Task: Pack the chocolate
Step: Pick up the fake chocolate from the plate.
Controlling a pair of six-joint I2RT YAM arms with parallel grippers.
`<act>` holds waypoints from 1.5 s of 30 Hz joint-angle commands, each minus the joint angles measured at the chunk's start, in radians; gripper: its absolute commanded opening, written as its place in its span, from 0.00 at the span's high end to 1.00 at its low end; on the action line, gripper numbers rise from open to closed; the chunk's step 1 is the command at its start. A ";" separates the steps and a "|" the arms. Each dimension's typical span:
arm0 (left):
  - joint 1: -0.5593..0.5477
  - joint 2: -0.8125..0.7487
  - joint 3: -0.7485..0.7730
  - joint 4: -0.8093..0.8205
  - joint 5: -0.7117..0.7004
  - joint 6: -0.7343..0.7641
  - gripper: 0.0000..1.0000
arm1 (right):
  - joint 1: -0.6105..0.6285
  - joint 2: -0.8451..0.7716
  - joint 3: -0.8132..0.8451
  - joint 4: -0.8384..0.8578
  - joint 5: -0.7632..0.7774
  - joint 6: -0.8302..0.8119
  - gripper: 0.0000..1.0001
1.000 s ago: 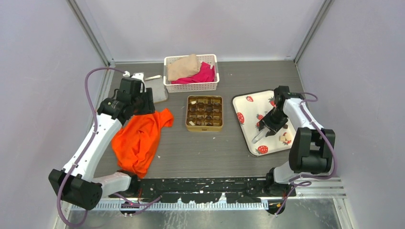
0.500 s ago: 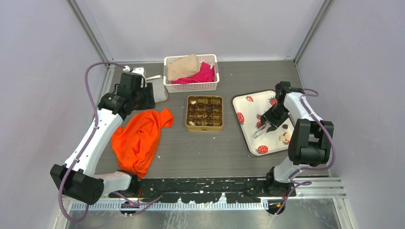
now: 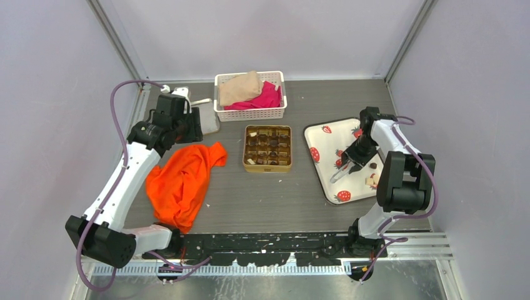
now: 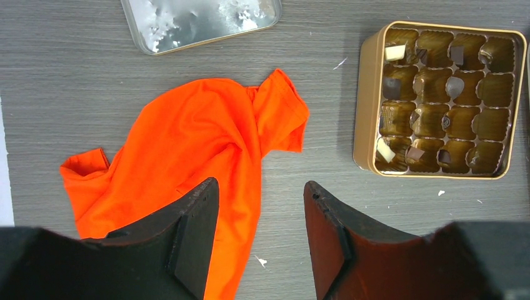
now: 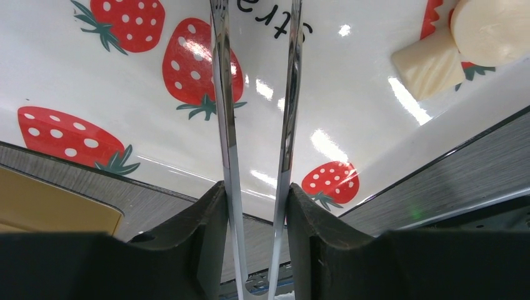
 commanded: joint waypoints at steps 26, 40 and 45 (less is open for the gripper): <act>-0.002 0.002 0.085 -0.054 -0.007 -0.028 0.46 | 0.161 -0.159 0.304 -0.276 -0.103 -0.100 0.99; -0.002 -0.030 0.056 -0.071 0.002 -0.035 0.47 | 0.620 0.047 0.497 -0.242 -0.209 -0.064 0.99; -0.002 -0.063 0.031 -0.065 0.010 -0.041 0.47 | 0.640 0.100 0.521 -0.217 -0.194 -0.047 0.99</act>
